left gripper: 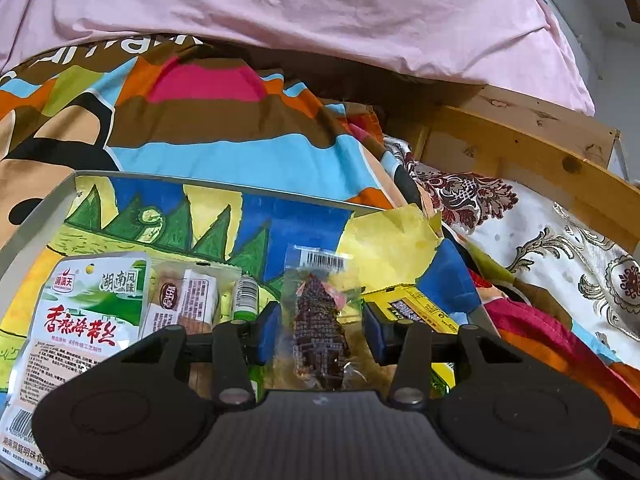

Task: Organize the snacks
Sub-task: 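Carry both held snacks over the dinosaur tray and lower them in, then open both grippers and withdraw them upward from the tray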

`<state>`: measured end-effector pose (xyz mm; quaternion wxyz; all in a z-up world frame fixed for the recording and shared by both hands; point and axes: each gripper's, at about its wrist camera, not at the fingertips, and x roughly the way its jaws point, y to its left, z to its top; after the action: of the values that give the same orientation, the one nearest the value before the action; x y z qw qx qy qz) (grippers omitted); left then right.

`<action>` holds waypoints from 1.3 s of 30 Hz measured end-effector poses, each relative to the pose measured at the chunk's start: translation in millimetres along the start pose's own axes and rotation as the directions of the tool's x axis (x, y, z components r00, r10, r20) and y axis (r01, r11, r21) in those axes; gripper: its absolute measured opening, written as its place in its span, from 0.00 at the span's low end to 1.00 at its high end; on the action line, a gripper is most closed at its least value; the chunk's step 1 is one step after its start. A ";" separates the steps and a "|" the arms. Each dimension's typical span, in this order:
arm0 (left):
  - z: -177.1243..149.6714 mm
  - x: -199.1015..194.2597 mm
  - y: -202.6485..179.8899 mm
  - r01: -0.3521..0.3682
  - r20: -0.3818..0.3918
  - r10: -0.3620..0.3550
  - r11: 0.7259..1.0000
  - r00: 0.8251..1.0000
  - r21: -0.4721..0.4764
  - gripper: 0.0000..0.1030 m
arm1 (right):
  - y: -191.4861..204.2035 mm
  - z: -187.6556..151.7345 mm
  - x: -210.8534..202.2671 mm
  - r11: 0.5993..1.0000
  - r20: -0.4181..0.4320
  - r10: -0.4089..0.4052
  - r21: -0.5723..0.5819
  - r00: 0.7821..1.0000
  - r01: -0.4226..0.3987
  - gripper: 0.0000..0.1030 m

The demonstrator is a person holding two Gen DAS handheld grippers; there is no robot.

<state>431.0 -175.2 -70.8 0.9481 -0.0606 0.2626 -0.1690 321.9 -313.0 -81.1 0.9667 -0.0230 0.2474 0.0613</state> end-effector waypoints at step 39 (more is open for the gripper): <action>27.3 -235.8 14.3 -0.182 0.303 0.190 0.982 0.934 -0.055 0.99 | 26.4 70.2 -144.1 0.999 0.441 0.011 0.025 0.897 -0.025 0.99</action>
<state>259.5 -78.1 62.2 0.9881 -0.0731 0.1189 -0.0638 226.5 -297.0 49.4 0.9972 0.0080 0.0232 0.0702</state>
